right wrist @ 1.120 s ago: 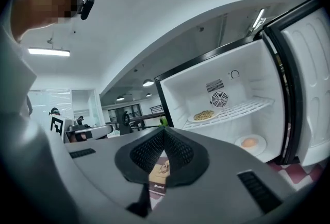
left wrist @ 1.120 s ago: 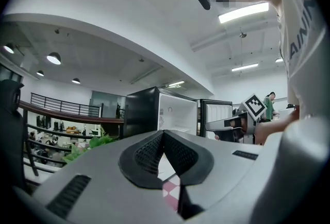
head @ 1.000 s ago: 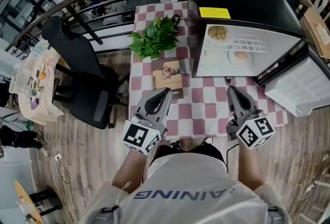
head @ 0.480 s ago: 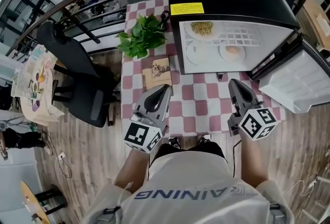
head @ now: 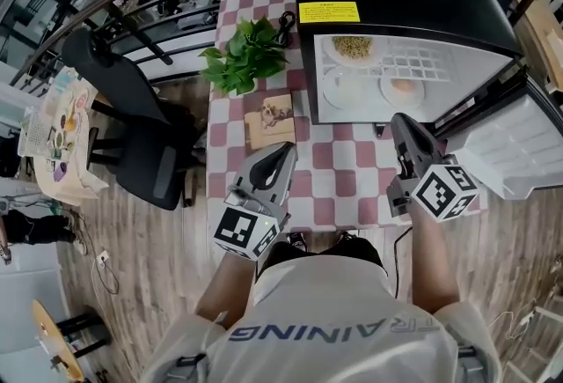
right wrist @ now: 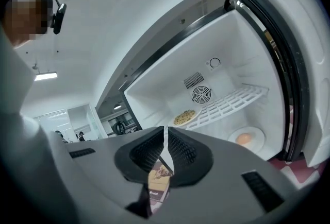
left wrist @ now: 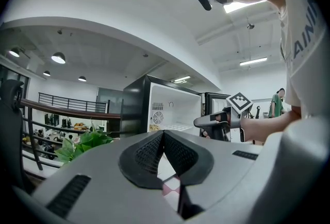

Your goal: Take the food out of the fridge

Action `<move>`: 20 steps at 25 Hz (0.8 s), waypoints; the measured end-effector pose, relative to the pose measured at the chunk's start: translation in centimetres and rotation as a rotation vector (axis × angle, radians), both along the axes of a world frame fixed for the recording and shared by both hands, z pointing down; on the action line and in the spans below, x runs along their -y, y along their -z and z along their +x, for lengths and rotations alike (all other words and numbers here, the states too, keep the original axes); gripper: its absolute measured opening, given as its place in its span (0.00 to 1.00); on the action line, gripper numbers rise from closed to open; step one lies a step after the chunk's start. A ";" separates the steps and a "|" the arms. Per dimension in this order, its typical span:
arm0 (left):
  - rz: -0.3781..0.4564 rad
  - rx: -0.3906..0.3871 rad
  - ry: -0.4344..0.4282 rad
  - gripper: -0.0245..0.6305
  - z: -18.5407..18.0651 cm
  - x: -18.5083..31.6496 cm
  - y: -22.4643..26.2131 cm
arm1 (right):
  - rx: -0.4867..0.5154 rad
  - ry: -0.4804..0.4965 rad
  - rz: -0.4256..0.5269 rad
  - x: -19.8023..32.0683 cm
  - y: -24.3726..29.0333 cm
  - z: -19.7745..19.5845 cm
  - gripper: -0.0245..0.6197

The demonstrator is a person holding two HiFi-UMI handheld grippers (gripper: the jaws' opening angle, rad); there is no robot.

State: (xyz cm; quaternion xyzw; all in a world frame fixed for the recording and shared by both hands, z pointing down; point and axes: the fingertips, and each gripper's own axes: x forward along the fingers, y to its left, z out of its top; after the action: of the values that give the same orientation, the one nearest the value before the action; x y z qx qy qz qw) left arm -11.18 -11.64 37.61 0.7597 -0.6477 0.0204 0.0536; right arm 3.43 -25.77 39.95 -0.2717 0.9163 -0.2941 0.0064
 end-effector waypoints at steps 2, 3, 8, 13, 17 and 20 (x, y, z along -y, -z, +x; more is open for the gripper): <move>-0.007 -0.004 0.007 0.05 -0.2 0.0 -0.2 | -0.015 -0.008 -0.045 0.6 -1.5 -0.5 0.07; -0.011 -0.005 0.008 0.05 -0.3 -0.1 -0.4 | -0.035 -0.017 -0.073 1.0 -2.8 -0.6 0.09; -0.033 -0.002 -0.003 0.05 0.3 0.0 -1.2 | -0.095 -0.067 -0.258 3.1 -10.4 -1.7 0.25; -0.041 0.002 -0.005 0.05 0.8 0.4 -1.7 | -0.085 -0.132 -0.427 5.4 -16.8 -2.9 0.25; -0.061 0.000 0.010 0.05 0.8 0.5 -2.3 | -0.154 -0.151 -0.493 6.6 -20.8 -4.1 0.25; -0.078 -0.004 0.024 0.05 0.6 0.4 -2.9 | -0.147 -0.162 -0.548 7.2 -22.5 -5.1 0.25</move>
State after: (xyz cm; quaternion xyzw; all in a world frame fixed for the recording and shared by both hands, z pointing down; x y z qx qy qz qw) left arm -10.63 -12.03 40.51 0.7494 -0.6552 0.0435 0.0849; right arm -1.65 -32.98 62.47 -0.3563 0.7761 -0.5085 -0.1103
